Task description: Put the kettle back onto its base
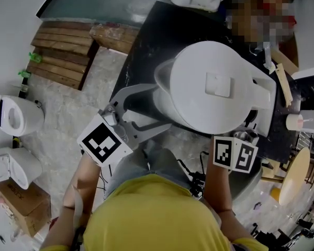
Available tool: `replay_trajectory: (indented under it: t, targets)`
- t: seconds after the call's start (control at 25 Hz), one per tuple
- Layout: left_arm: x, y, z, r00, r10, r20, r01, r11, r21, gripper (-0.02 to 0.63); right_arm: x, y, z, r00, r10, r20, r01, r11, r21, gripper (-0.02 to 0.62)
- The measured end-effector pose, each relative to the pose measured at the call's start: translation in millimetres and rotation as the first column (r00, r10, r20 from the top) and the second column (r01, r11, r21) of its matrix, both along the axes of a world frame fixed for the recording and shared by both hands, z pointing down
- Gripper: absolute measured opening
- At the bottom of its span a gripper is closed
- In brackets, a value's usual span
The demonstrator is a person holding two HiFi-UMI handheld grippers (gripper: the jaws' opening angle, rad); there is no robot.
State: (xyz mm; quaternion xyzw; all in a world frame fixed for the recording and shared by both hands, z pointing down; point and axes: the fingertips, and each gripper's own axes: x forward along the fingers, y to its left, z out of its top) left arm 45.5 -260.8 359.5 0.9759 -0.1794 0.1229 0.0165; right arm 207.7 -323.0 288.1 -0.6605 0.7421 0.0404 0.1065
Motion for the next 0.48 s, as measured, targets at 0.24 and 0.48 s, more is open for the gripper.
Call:
replay_trajectory:
  t: [0.24, 0.48]
  targets:
    - [-2.5, -11.3, 17.0, 0.999, -0.022, 0.025, 0.023, 0.999, -0.024, 0.328, -6.7, -13.3, 12.5, 0.999, -0.022, -0.026, 0.022, 1.000, -0.001, 0.129]
    - [-3.8, -17.4, 28.5, 0.999, -0.029, 0.038, 0.031, 0.999, -0.039, 0.328, -6.9, -21.9, 29.8, 1.000, -0.029, 0.001, 0.029, 0.999, -0.024, 0.130]
